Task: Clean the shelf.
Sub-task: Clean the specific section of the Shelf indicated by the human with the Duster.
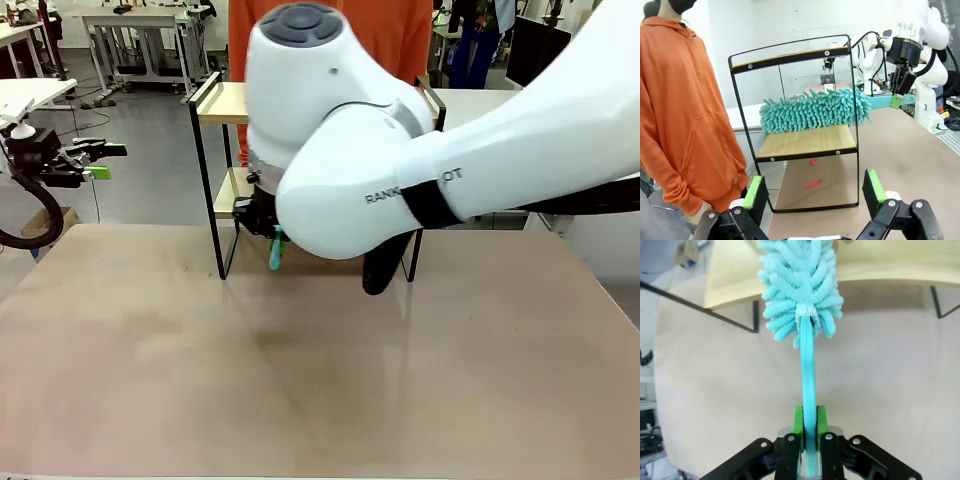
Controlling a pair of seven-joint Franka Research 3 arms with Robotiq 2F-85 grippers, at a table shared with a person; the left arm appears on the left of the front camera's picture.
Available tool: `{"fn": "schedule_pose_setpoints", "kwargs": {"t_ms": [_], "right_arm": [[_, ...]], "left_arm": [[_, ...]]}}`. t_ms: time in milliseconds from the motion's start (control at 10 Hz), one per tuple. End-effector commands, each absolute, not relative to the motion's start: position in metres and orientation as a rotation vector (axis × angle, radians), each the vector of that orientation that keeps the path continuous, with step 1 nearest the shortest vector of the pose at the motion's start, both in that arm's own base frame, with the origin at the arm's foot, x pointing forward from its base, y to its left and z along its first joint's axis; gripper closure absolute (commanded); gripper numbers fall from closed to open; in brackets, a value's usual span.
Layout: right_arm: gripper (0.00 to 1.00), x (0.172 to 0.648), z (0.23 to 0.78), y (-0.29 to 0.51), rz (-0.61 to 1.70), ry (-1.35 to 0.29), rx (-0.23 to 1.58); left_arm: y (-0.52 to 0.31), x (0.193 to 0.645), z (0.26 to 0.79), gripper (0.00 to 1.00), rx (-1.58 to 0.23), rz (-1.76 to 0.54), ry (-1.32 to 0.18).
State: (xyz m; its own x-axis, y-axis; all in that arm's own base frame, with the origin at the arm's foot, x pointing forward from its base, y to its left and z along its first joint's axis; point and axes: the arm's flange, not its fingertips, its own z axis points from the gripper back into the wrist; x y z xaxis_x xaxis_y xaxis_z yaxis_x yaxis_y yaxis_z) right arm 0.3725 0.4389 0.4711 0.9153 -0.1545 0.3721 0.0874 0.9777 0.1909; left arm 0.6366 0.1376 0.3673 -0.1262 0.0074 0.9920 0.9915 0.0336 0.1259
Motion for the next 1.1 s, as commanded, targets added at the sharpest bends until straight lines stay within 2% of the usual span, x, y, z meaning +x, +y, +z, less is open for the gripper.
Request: {"fn": "schedule_pose_setpoints", "kwargs": {"t_ms": [0,700,1000], "right_arm": [[0.87,0.369,0.473,0.402,-0.147,-0.371,0.199],[0.87,0.376,0.466,0.304,-0.274,-0.282,0.109],[0.87,0.364,0.479,0.277,-0.300,-0.334,0.069]], "left_arm": [[0.136,0.634,0.369,0.00,-1.114,-1.293,-1.315],[0.136,0.634,0.369,0.00,-1.114,-1.293,-1.315],[0.136,0.634,0.369,0.00,-1.114,-1.293,-1.315]]}}
